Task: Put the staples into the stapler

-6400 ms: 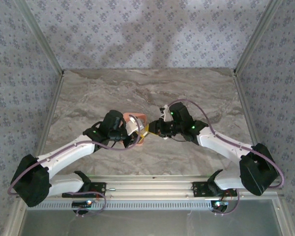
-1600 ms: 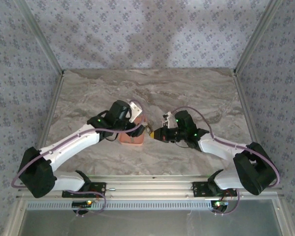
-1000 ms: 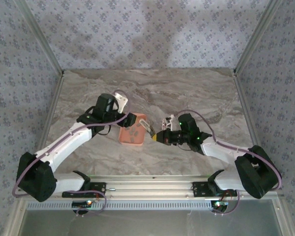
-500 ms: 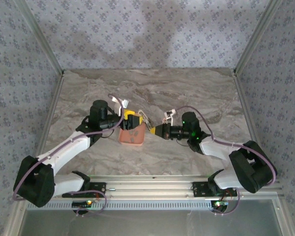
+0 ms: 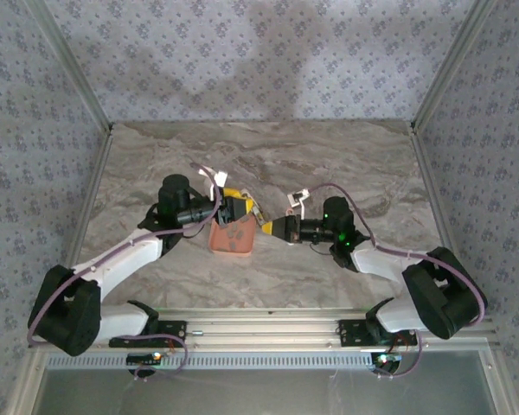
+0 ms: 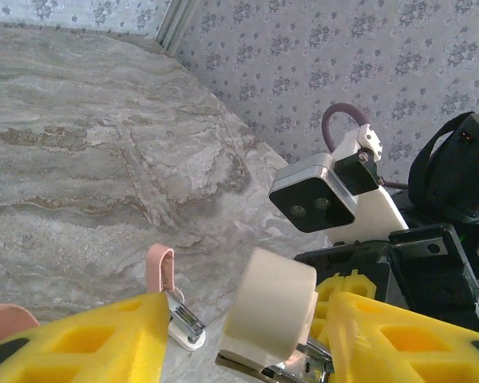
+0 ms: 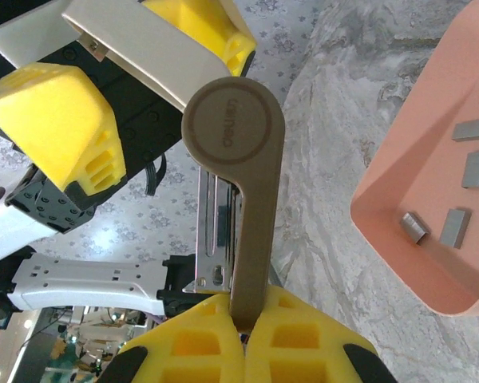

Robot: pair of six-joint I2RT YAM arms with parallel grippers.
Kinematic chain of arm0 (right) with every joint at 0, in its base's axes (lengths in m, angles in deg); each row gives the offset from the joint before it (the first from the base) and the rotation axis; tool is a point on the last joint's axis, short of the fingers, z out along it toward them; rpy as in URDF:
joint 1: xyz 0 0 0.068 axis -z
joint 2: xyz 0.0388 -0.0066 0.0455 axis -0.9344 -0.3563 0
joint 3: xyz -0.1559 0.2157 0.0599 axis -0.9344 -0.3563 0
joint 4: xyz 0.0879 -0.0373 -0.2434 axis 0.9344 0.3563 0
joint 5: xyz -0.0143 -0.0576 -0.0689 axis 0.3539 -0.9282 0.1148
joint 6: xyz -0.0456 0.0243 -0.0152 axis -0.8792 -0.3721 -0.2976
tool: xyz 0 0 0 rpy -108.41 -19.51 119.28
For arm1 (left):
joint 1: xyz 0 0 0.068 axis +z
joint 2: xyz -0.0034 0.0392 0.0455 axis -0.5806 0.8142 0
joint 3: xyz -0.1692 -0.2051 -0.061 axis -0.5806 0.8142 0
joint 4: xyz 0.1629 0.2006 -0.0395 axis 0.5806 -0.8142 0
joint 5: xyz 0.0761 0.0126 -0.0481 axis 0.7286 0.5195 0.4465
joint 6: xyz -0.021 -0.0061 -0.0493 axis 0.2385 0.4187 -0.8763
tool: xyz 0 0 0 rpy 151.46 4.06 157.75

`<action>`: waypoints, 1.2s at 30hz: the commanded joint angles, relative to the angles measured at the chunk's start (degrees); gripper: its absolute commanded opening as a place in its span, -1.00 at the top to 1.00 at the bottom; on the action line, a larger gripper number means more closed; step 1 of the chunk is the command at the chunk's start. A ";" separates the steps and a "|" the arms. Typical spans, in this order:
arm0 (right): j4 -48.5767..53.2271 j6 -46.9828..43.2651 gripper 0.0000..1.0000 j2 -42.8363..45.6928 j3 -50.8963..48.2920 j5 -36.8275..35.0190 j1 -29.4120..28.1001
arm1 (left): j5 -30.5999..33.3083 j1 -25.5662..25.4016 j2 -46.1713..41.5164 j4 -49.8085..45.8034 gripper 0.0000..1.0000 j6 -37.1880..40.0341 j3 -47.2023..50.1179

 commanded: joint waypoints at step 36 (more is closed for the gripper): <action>17.37 -11.94 0.22 2.64 4.33 -2.94 -0.31 | 4.52 -1.30 -0.66 -15.62 0.81 7.06 -6.46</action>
